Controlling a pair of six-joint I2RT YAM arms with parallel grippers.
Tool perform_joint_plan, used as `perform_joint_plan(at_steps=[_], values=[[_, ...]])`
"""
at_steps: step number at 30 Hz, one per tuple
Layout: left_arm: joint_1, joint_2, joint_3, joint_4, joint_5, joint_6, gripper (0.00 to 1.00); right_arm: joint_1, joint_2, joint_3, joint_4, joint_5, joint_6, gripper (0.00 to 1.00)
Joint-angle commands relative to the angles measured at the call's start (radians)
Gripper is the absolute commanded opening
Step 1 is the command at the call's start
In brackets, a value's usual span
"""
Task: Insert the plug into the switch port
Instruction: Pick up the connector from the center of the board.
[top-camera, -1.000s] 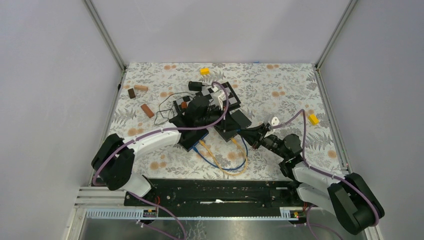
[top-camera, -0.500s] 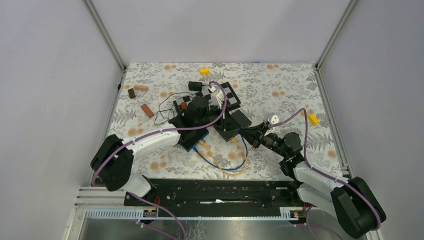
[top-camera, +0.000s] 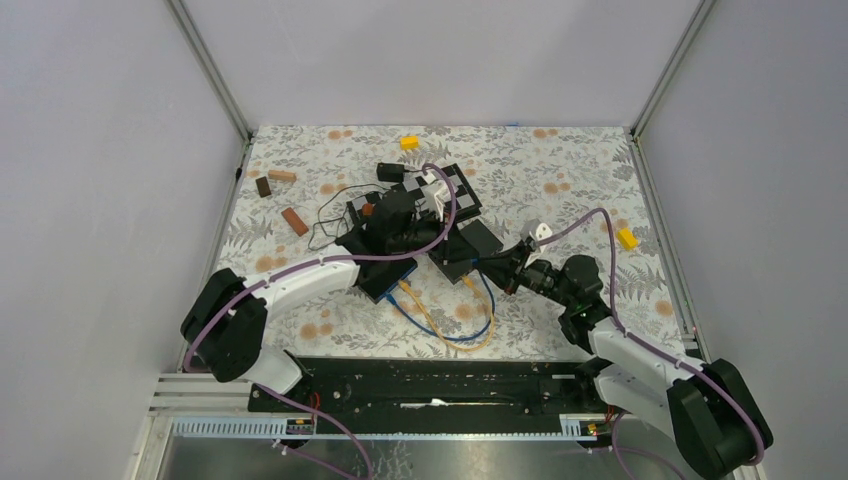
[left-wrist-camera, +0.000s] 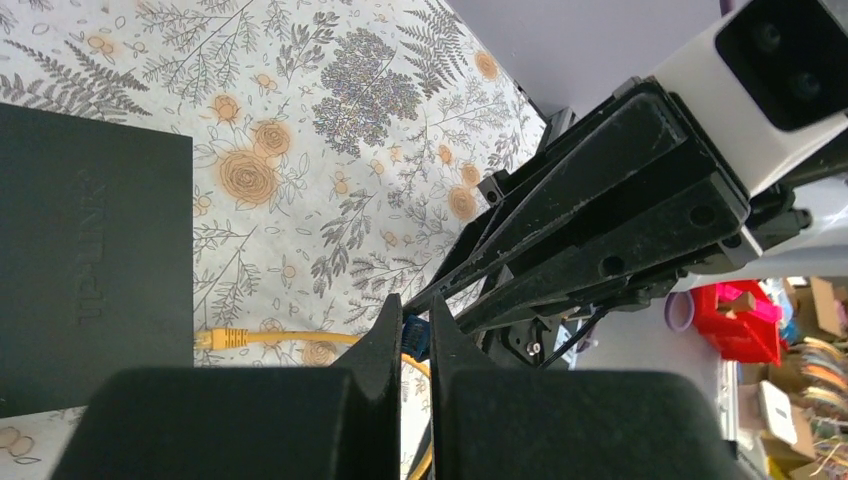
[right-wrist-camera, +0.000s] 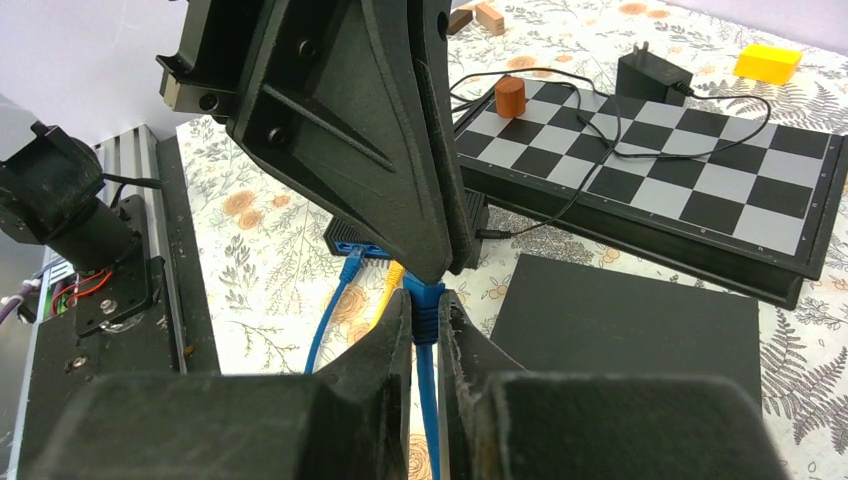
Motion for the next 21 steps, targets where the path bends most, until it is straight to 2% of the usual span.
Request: perform_joint_plan(at_steps=[1, 9, 13, 21], values=[[0.016, 0.01, 0.041, 0.004, 0.047, 0.122, 0.0, 0.002, 0.022, 0.081, 0.034, -0.076, -0.021, 0.0], [0.016, 0.012, 0.044, 0.004, 0.129, 0.265, 0.0, 0.001, 0.1, 0.264, -0.207, -0.286, -0.021, 0.0], [0.017, -0.005, 0.034, 0.022, 0.172, 0.307, 0.0, 0.002, 0.114, 0.305, -0.241, -0.363, -0.021, 0.0], [0.016, -0.028, 0.022, 0.036, 0.234, 0.334, 0.0, 0.002, 0.104, 0.327, -0.293, -0.419, -0.021, 0.0]])
